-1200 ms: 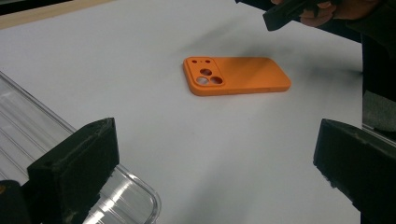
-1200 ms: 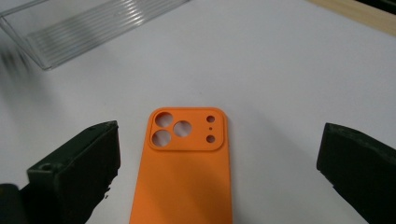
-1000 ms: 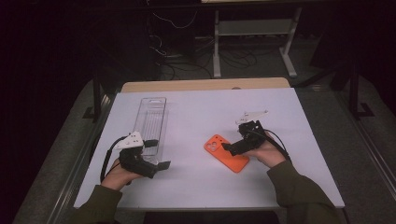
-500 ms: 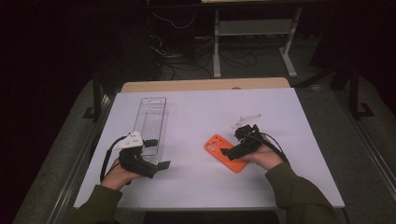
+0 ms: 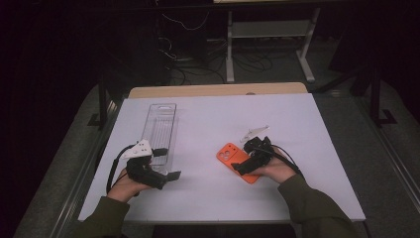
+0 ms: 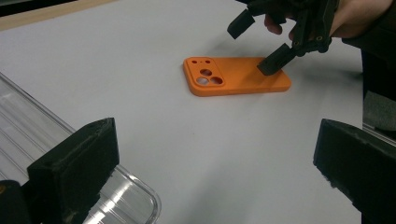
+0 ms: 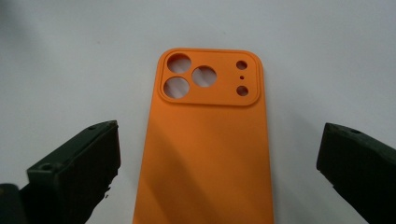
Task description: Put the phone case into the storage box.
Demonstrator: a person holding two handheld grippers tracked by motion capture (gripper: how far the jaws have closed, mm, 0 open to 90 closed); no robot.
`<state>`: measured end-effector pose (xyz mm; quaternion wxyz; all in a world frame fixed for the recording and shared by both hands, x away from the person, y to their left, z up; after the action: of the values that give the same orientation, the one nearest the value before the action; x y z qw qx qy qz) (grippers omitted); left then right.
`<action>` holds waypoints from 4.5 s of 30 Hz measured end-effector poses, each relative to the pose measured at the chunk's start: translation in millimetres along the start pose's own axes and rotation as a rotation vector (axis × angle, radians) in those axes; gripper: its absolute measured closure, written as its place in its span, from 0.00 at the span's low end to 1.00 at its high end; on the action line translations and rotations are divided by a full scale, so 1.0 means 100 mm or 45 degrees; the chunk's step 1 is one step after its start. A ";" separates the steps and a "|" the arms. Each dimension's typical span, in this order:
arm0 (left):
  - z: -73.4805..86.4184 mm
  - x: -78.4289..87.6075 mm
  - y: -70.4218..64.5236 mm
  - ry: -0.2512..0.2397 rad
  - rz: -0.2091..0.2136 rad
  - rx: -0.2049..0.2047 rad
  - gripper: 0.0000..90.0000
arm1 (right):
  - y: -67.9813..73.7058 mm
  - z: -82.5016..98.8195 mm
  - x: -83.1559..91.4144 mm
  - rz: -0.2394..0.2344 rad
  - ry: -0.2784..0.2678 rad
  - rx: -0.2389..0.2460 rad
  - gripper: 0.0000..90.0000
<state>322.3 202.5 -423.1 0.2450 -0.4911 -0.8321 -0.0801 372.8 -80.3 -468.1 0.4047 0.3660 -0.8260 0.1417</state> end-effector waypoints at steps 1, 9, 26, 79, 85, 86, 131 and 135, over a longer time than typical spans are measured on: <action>0.00 0.00 0.00 -0.002 0.000 0.001 0.00 | 0.00 0.00 -0.01 0.003 0.002 0.001 0.00; 0.00 0.00 0.00 -0.003 0.001 0.003 0.00 | 0.02 0.04 -0.05 0.006 0.042 0.009 0.00; 0.00 0.00 -0.01 -0.003 0.001 0.005 0.00 | 0.03 0.12 -0.17 0.016 0.130 0.034 0.00; 0.00 -0.01 -0.02 -0.001 0.007 0.000 0.00 | 0.08 0.17 -0.17 0.030 0.169 0.020 0.17; 0.00 0.00 -0.02 -0.003 0.006 0.009 0.00 | 0.07 0.16 -0.17 0.021 0.184 0.020 0.17; 0.00 0.00 -0.01 -0.004 0.006 0.009 0.00 | 0.07 0.16 -0.17 0.019 0.181 0.018 0.17; -0.02 -0.03 -0.04 -0.001 0.019 -0.001 0.00 | -0.18 0.06 0.18 -0.064 0.086 0.015 0.17; -0.03 -0.04 -0.05 -0.003 0.030 -0.007 0.00 | -0.21 0.05 0.21 -0.093 0.085 0.055 0.17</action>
<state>320.4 195.8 -421.8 0.2435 -0.5016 -0.8264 -0.0788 376.4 -107.5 -456.6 0.4288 0.3996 -0.7949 0.1566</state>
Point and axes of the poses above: each handheld gripper's, and its own axes: x roughly backward along the jaws, z roughly out of its underside, y roughly to its left, the point moved 6 cm from there along -x, roughly forward along the jaws, and after that the axes turned 2 degrees about -x, right-handed, at the moved point
